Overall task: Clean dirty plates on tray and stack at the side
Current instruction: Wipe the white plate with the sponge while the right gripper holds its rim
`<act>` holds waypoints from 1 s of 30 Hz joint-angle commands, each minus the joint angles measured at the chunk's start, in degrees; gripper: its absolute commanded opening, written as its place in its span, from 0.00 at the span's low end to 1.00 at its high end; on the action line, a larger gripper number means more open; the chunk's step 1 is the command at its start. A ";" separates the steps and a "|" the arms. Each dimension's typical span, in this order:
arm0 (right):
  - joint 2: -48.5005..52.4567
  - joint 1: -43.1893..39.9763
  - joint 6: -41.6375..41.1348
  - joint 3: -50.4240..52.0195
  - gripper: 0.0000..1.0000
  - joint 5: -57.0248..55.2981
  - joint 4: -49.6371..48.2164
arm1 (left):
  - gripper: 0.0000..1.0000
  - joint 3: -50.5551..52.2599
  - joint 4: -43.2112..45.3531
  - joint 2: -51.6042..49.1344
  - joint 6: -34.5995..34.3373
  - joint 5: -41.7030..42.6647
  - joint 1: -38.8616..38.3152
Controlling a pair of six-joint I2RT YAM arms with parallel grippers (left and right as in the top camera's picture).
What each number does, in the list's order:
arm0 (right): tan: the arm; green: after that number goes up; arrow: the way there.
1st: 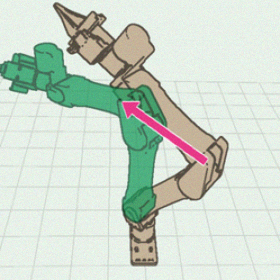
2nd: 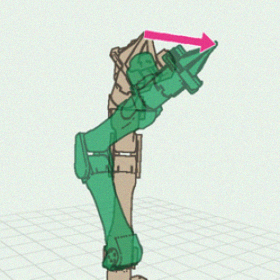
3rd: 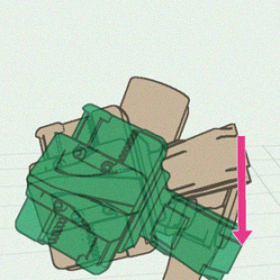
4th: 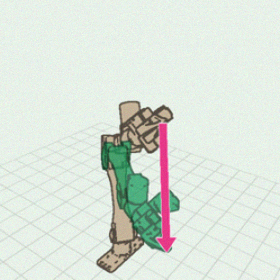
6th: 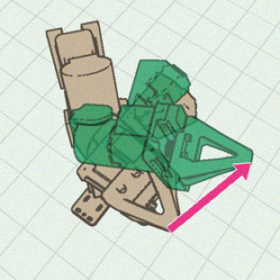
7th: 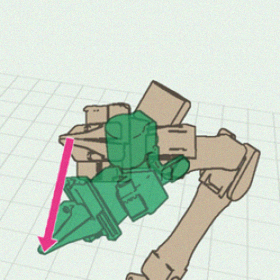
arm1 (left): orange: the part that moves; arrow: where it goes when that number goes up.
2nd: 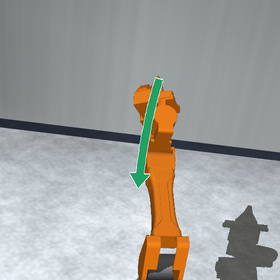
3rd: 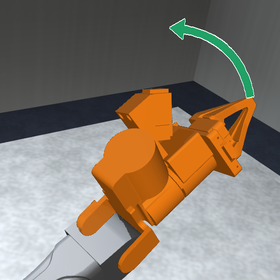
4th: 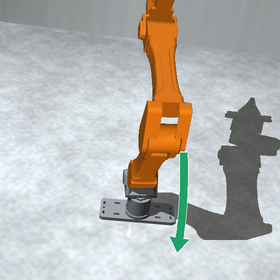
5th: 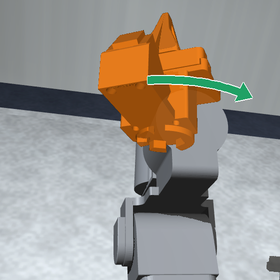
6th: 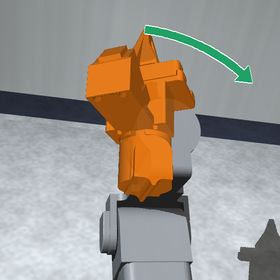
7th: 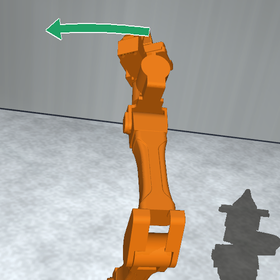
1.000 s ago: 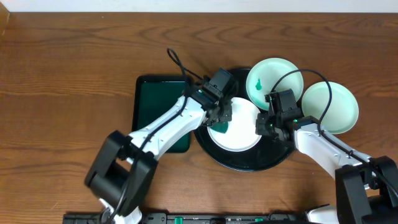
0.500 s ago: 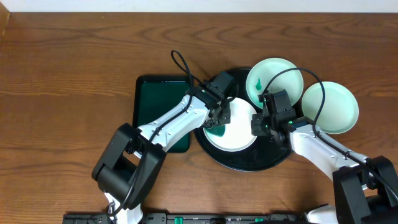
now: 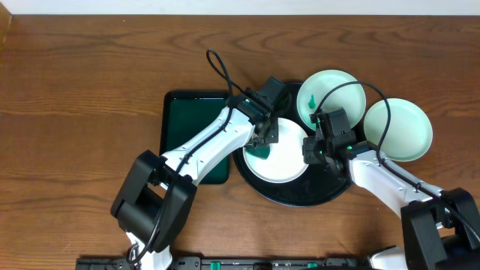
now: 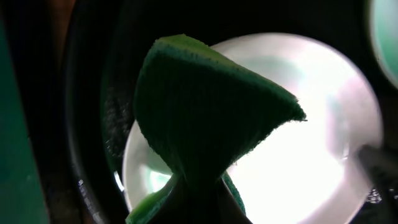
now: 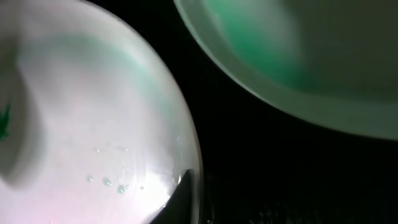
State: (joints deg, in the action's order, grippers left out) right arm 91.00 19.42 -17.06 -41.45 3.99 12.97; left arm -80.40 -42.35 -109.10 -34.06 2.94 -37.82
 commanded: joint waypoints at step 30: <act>0.09 0.72 0.39 0.17 0.01 -0.70 0.04 | 0.07 -1.07 1.97 -11.39 7.43 26.36 0.02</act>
State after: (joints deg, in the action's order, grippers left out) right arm 91.00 19.42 -17.12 -41.45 3.46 12.93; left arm -82.32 -41.45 -117.23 -29.76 13.41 -36.05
